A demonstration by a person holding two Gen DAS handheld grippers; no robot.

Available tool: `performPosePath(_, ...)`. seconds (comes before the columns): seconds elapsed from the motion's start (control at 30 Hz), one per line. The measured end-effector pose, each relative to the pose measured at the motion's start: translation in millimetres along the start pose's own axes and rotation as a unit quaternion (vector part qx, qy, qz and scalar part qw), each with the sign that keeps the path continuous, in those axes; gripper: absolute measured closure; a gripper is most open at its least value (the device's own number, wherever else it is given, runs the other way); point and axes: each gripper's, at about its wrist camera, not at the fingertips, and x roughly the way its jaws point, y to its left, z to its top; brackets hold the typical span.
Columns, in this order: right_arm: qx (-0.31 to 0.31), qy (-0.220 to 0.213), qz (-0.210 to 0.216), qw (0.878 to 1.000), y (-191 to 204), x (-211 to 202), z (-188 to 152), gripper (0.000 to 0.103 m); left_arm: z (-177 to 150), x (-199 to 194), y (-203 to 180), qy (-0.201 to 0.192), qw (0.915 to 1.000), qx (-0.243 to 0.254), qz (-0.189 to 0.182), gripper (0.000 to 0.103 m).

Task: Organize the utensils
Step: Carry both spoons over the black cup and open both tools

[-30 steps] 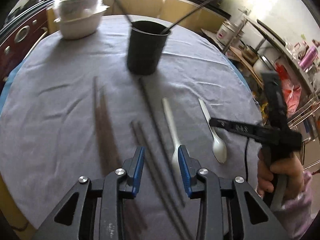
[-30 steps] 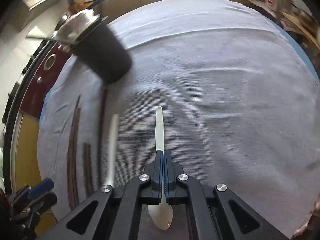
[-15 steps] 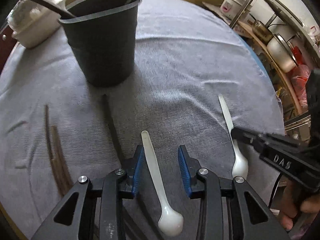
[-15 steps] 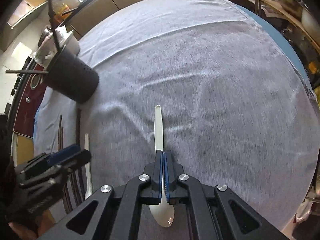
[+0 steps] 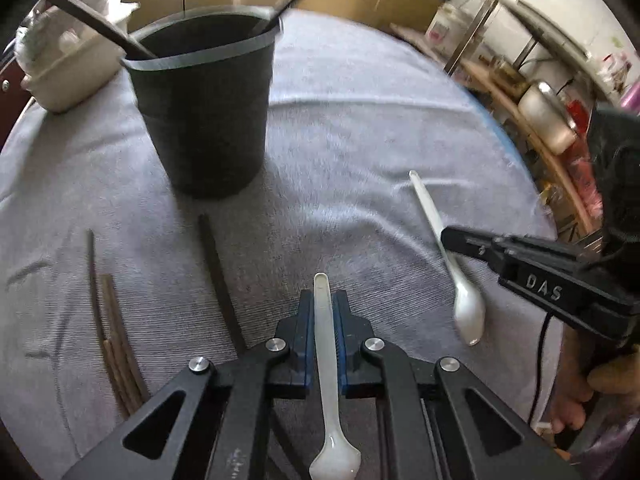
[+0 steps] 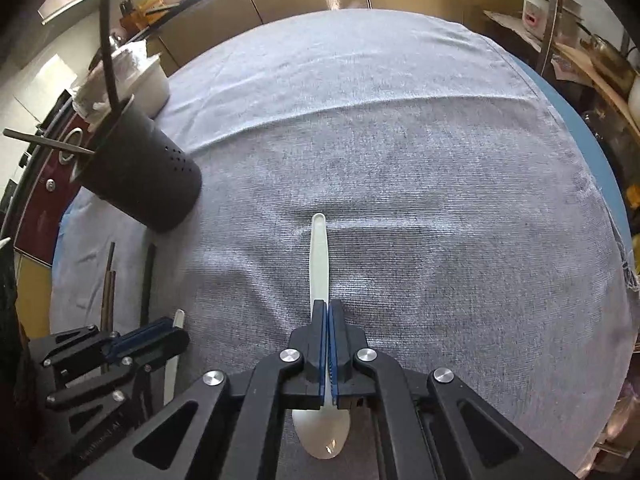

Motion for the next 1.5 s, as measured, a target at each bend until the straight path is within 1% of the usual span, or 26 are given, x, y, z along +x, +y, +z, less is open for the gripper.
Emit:
performPosePath(0.07,0.004,-0.021,0.024,0.999,-3.4,-18.6,-9.2,0.102,-1.2,-17.9,-0.8,-0.022,0.9998,0.004,-0.003,0.093)
performPosePath(0.17,0.001,-0.054,0.057,0.997,-2.1,-47.1,-18.2,0.102,-1.0,-54.8,0.7,-0.066,0.9977,0.007,-0.014,0.093)
performPosePath(0.27,-0.008,-0.098,0.095,0.991,9.8,-74.3,-20.0,0.102,4.8,-93.7,9.6,-0.114,0.9933,0.001,-0.02,0.093)
performPosePath(0.3,-0.012,-0.122,0.107,0.987,16.9,-86.2,-19.4,0.102,7.9,-107.5,14.3,-0.133,0.9909,-0.003,-0.02,0.093)
performPosePath(0.33,-0.013,-0.135,0.114,0.984,21.2,-91.7,-18.8,0.102,12.8,-120.9,19.1,-0.151,0.9883,-0.009,-0.019,0.093)
performPosePath(0.37,-0.016,-0.159,0.131,0.978,29.1,-100.9,-15.4,0.102,18.1,-137.9,25.0,-0.176,0.984,-0.017,-0.02,0.093)
performPosePath(0.4,-0.02,-0.178,0.143,0.973,34.6,-108.8,-14.4,0.102,22.5,-146.6,29.0,-0.192,0.981,-0.021,-0.02,0.093)
performPosePath(0.47,-0.037,-0.222,0.152,0.963,49.6,-122.3,-9.6,0.102,33.0,-168.9,36.2,-0.236,0.9714,-0.024,-0.009,0.093)
performPosePath(0.53,-0.051,-0.257,0.163,0.951,65.2,-133.1,-2.0,0.102,45.5,-185.5,40.6,-0.282,0.9591,-0.029,0.004,0.093)
performPosePath(0.57,-0.053,-0.268,0.171,0.946,71.5,-135.2,1.7,0.102,49.6,-189.0,42.9,-0.298,0.954,-0.032,0.004,0.093)
performPosePath(0.6,-0.056,-0.286,0.178,0.94,79.6,-137.9,7.3,0.102,54.4,-195.4,49.1,-0.32,0.9468,-0.035,0.004,0.093)
performPosePath(0.67,-0.061,-0.315,0.182,0.93,92.4,-139.0,19.9,0.102,66.9,-196.5,53.7,-0.35,0.9358,-0.041,0.01,0.093)
performPosePath(0.73,-0.063,-0.335,0.18,0.923,102.5,-134.5,34.4,0.102,77.1,-194.3,55.7,-0.372,0.9271,-0.041,0.024,0.093)
performPosePath(0.8,-0.064,-0.349,0.177,0.918,111.7,-123.7,48.7,0.102,89.8,-185.7,57.1,-0.387,0.9205,-0.038,0.036,0.093)
performPosePath(0.93,-0.067,-0.361,0.165,0.915,126.3,-98.9,71.3,0.102,108.2,-162.3,66.8,-0.391,0.918,-0.048,0.047,0.093)
performPosePath(1.03,-0.065,-0.36,0.163,0.916,123.9,-83.5,77.2,0.102,111.5,-146.8,69.9,-0.401,0.9135,-0.049,0.048,0.093)
performPosePath(1.2,-0.059,-0.362,0.163,0.916,118.9,-62.7,78.7,0.102,108.4,-128.1,69.7,-0.414,0.9069,-0.042,0.067,0.093)
performPosePath(1.3,-0.064,-0.366,0.158,0.915,117.9,-54.9,75.5,0.102,107.5,-115.9,70.3,-0.418,0.9049,-0.04,0.07,0.093)
performPosePath(1.4,-0.071,-0.369,0.151,0.915,116.8,-49.4,73.5,0.102,107.0,-106.4,71.7,-0.415,0.9055,-0.039,0.078,0.093)
performPosePath(1.5,-0.072,-0.366,0.154,0.915,112.9,-44.5,72.7,0.102,103.9,-99.2,76.3,-0.413,0.9069,-0.048,0.069,0.093)
